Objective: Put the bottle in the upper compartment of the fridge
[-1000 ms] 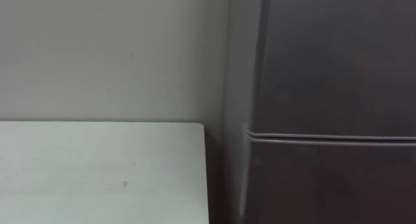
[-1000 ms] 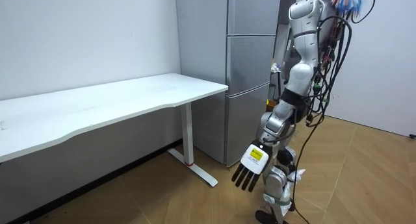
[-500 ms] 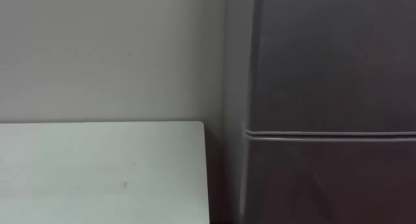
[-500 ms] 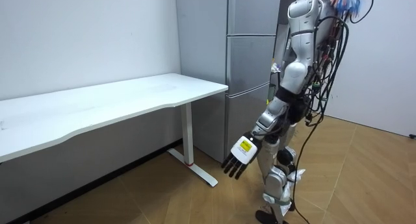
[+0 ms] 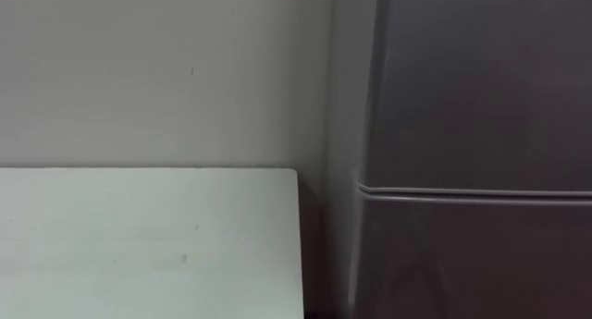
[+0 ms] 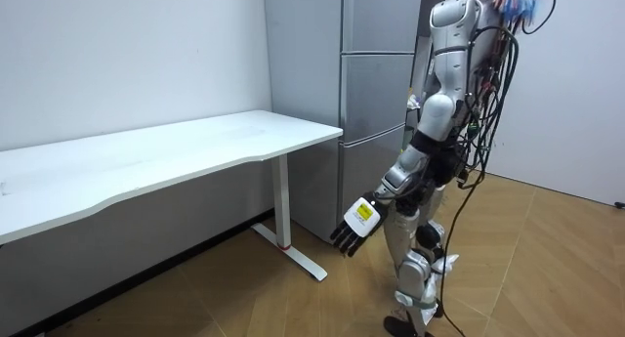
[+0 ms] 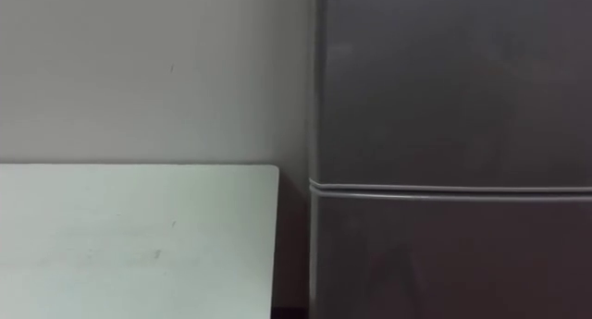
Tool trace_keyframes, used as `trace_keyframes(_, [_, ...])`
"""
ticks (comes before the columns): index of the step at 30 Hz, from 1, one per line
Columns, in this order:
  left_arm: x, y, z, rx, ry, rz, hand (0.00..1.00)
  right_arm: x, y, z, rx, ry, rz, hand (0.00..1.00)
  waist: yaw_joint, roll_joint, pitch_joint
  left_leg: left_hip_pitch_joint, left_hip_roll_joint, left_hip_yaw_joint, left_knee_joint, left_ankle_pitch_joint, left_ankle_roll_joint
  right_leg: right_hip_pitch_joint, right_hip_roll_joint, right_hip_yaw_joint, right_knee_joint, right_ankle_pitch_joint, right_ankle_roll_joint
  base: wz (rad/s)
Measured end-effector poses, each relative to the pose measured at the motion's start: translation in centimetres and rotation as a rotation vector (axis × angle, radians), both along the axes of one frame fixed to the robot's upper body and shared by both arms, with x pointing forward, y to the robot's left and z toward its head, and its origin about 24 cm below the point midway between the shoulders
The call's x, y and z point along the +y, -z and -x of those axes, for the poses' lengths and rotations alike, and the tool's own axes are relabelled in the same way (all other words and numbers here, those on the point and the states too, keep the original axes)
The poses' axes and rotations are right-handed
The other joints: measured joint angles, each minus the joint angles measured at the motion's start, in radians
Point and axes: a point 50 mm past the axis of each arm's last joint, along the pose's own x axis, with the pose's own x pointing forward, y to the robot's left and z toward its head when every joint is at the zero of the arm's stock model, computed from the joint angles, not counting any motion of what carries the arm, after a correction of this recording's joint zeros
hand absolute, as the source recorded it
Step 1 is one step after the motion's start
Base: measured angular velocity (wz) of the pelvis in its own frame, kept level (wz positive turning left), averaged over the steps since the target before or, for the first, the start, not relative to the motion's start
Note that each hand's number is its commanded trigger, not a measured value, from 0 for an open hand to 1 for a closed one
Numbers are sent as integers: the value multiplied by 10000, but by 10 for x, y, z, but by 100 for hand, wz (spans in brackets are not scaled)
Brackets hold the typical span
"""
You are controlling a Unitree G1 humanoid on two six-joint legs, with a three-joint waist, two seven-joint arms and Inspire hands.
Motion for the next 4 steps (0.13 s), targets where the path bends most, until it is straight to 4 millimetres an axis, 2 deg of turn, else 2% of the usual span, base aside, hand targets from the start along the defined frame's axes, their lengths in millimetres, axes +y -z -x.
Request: trace_keyframes(4, [-1, 0, 0, -137, -20, 25, 0, 2, 0, -1, -44, -226, -408, 0, 24, 3, -5, -5, 8, -7, -11, -1, -1, 6, 6, -3, -144, 18, 2, 0])
